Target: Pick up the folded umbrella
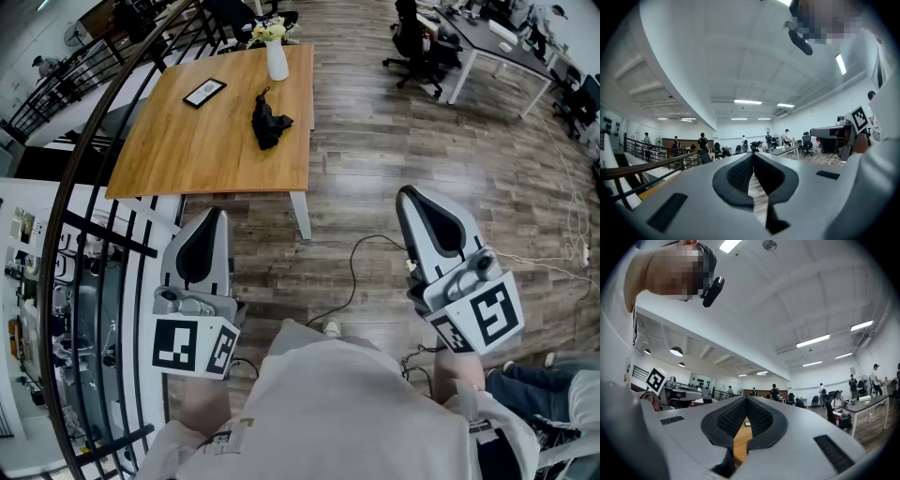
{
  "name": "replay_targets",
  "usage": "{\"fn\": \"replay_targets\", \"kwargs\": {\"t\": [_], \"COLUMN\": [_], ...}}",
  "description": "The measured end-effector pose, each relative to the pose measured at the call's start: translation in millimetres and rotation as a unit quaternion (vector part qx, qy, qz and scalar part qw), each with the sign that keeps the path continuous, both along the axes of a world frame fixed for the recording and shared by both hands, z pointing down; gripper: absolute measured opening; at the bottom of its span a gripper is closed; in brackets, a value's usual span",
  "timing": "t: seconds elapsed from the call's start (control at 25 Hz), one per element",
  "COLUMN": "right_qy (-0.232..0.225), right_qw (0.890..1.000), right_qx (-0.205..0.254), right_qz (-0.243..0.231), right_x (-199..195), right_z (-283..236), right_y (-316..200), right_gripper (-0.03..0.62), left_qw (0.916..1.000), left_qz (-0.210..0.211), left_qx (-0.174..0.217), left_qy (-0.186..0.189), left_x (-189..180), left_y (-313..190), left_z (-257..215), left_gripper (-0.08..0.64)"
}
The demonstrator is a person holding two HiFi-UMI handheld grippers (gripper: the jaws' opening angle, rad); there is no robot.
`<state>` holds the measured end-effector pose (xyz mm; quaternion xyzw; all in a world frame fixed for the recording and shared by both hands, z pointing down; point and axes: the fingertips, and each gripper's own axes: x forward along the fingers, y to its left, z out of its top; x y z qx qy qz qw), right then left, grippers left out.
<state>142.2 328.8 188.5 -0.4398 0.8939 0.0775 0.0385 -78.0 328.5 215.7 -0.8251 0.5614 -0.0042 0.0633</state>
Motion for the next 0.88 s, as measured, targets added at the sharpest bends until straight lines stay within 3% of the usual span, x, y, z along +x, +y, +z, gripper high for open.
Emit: {"fn": "replay_targets", "kwargs": {"t": [0.48, 0.68, 0.72, 0.76, 0.8, 0.88], "right_qy": [0.000, 0.002, 0.002, 0.003, 0.002, -0.003], "right_qw": [1.000, 1.000, 1.000, 1.000, 0.999, 0.999], "right_qx": [-0.017, -0.026, -0.029, -0.031, -0.033, -0.036], "right_qz": [0.009, 0.008, 0.006, 0.005, 0.003, -0.002], "right_x": [0.2, -1.5, -1.6, -1.2, -0.5, 0.6], "right_z": [6.1, 14.7, 16.3, 17.8, 18.9, 19.6], "right_y": [-8.4, -10.9, -11.3, -11.3, -10.7, -8.4], "right_gripper": [0.028, 0.028, 0.028, 0.028, 0.028, 0.028], "left_qw": [0.9999, 0.9996, 0.9994, 0.9993, 0.9992, 0.9991], "left_qz": [0.015, -0.017, -0.027, -0.034, -0.037, -0.039], "left_qx": [0.000, 0.009, 0.014, 0.016, 0.017, 0.017], "left_qy": [-0.002, 0.018, 0.015, 0.008, 0.003, -0.003], "left_x": [2.8, -8.3, -10.2, -10.4, -9.6, -7.2], "left_y": [-3.8, -6.7, -8.1, -9.4, -10.0, -9.1], "left_z": [-4.8, -8.4, -10.3, -11.7, -12.5, -13.5], "left_gripper": [0.018, 0.020, 0.069, 0.183, 0.227, 0.250]}}
